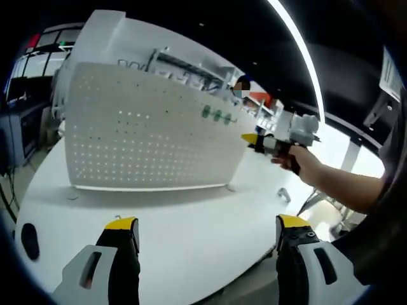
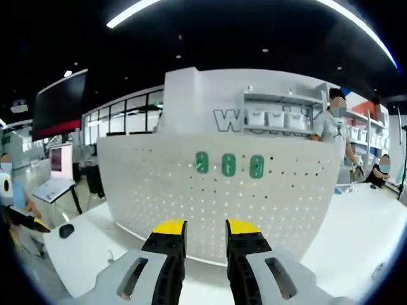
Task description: Insert the hook assembly into the mounting plate slot until the hook locks in place.
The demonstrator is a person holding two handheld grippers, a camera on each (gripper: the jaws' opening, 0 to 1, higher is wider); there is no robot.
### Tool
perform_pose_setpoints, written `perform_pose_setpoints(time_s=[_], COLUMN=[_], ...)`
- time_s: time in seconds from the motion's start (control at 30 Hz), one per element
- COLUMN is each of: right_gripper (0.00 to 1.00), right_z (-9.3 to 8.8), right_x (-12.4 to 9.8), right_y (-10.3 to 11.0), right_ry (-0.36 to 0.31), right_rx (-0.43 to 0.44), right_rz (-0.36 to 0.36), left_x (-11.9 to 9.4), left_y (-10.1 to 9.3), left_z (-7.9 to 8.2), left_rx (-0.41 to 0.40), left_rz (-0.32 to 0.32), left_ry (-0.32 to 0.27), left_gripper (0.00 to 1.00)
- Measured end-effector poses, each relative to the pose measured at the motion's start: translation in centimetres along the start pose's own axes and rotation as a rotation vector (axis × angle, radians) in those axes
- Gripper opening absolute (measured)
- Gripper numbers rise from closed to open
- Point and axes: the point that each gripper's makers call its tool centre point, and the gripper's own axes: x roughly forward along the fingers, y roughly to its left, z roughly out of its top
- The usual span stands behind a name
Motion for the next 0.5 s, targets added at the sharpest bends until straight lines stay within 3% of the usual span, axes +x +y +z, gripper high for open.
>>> perform_pose_setpoints(time_s=[0.5], right_gripper=[0.27], right_z=[-7.5], right_x=[-3.3], right_y=[4.4], right_ry=[0.157], right_rx=[0.04], right_rz=[0.101], left_x=[0.1], left_y=[-0.5], left_z=[-0.3], left_rx=[0.022], left_rz=[-0.009], left_ry=[0.019], left_gripper=[0.9])
